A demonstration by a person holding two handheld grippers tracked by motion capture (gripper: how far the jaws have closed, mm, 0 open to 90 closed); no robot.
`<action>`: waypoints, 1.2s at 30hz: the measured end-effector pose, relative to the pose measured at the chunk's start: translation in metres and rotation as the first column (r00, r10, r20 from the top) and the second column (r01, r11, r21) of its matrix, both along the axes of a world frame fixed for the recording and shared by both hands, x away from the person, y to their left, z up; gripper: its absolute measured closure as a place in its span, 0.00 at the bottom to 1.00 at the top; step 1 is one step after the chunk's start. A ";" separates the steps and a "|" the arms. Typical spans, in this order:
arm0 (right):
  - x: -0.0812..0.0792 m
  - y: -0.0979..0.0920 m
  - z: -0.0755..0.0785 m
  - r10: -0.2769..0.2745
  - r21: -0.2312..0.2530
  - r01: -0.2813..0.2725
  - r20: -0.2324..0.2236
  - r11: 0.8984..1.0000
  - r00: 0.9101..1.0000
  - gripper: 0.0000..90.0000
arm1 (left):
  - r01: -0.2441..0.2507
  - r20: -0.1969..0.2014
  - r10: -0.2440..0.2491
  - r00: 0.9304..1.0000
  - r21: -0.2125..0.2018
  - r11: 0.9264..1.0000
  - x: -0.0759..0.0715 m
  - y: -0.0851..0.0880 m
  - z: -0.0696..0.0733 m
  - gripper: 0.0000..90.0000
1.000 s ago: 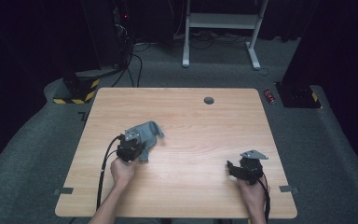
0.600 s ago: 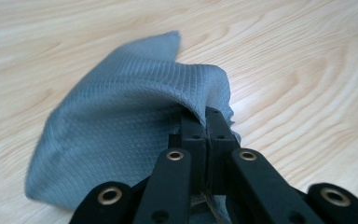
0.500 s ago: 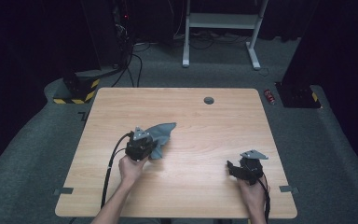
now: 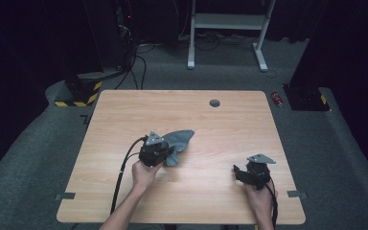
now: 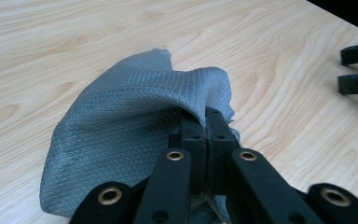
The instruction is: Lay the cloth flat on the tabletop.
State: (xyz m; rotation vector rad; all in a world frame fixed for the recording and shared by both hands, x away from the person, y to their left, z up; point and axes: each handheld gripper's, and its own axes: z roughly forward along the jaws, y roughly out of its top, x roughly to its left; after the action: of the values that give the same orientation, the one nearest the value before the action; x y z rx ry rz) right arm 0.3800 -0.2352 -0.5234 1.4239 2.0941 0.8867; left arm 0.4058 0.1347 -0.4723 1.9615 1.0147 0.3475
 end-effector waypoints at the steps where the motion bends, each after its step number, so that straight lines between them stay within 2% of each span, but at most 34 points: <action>1: 0.000 0.000 0.000 0.002 -0.002 -0.002 0.001 1.000 1.000 0.31 | 0.010 0.002 -0.010 1.000 0.006 1.000 0.000 -0.002 0.000 0.99; 8: 0.000 0.000 0.000 0.002 -0.002 -0.002 0.002 1.000 1.000 0.31 | 0.063 -0.009 -0.063 0.998 -0.003 0.998 -0.005 -0.019 -0.003 0.99; 13: 0.000 0.000 0.000 0.000 0.000 0.000 0.000 1.000 1.000 0.31 | 0.103 -0.024 -0.102 0.994 0.019 0.995 -0.007 -0.034 -0.011 0.98; 17: 0.000 0.000 0.000 0.000 0.000 0.000 0.000 1.000 1.000 0.31 | 0.115 -0.039 -0.113 0.993 0.039 0.993 -0.009 -0.039 -0.020 0.98; 20: 0.000 0.000 0.000 0.000 0.000 0.000 0.000 1.000 1.000 0.31 | 0.116 -0.056 -0.114 0.992 0.037 0.993 -0.010 -0.040 -0.024 0.97; 23: 0.000 0.000 0.000 0.000 0.000 0.000 0.000 1.000 1.000 0.31 | 0.126 -0.065 -0.122 0.990 0.052 0.991 -0.012 -0.042 -0.027 0.87; 25: 0.000 0.000 0.000 0.000 0.000 0.000 0.000 1.000 1.000 0.31 | 0.120 -0.062 -0.117 0.991 0.047 0.992 -0.015 -0.040 -0.027 0.78; 26: 0.000 0.000 0.000 0.000 0.000 0.000 0.000 1.000 1.000 0.31 | 0.109 -0.062 -0.107 0.992 0.039 0.993 -0.018 -0.038 -0.026 0.78; 28: 0.000 0.000 0.000 0.000 -0.001 0.000 0.000 1.000 1.000 0.31 | 0.086 -0.052 -0.085 0.995 0.021 0.996 -0.024 -0.030 -0.025 0.70; 29: 0.000 0.000 0.000 0.001 -0.002 -0.001 0.001 1.000 1.000 0.33 | 0.075 -0.046 -0.074 0.996 0.015 0.997 -0.027 -0.026 -0.025 0.68; 30: -0.001 0.000 0.000 0.003 -0.001 -0.003 0.010 1.000 1.000 0.43 | 0.054 -0.041 -0.053 0.998 0.027 0.998 -0.031 -0.019 -0.025 0.67; 31: -0.001 0.000 0.000 0.003 -0.001 -0.003 0.010 1.000 1.000 0.43 | 0.054 -0.041 -0.053 0.998 0.027 0.998 -0.031 -0.019 -0.025 0.66; 33: -0.002 0.001 0.001 0.009 0.003 -0.009 0.018 1.000 1.000 0.52 | 0.027 -0.033 -0.025 0.999 0.057 0.998 -0.035 -0.012 -0.026 0.66; 36: -0.004 0.008 0.001 0.037 -0.014 -0.037 0.035 0.999 0.999 0.65 | -0.007 -0.041 0.009 0.999 0.068 0.998 -0.038 -0.004 -0.030 0.65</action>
State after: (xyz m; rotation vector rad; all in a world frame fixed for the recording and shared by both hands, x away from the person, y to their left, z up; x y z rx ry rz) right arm 0.3757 -0.2271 -0.5224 1.3570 2.1025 0.9037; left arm 0.3674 0.1311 -0.5026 2.0334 1.0497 0.3509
